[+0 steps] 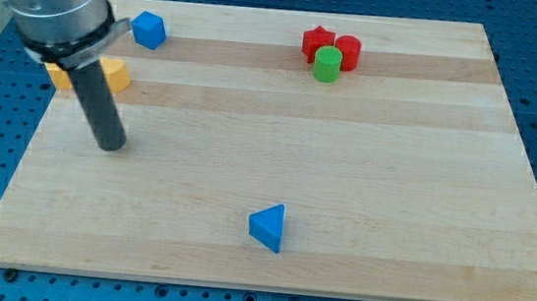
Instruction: Place the yellow hexagon to the top left
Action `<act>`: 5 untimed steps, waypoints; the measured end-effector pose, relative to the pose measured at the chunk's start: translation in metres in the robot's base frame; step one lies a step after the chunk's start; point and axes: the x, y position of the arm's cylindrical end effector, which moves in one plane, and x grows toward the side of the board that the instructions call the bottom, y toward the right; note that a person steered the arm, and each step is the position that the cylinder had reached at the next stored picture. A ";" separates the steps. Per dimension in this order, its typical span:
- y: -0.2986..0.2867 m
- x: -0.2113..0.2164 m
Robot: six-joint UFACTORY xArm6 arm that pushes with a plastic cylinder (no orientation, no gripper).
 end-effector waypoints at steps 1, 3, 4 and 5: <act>-0.039 0.011; -0.092 -0.010; -0.091 -0.020; -0.091 -0.060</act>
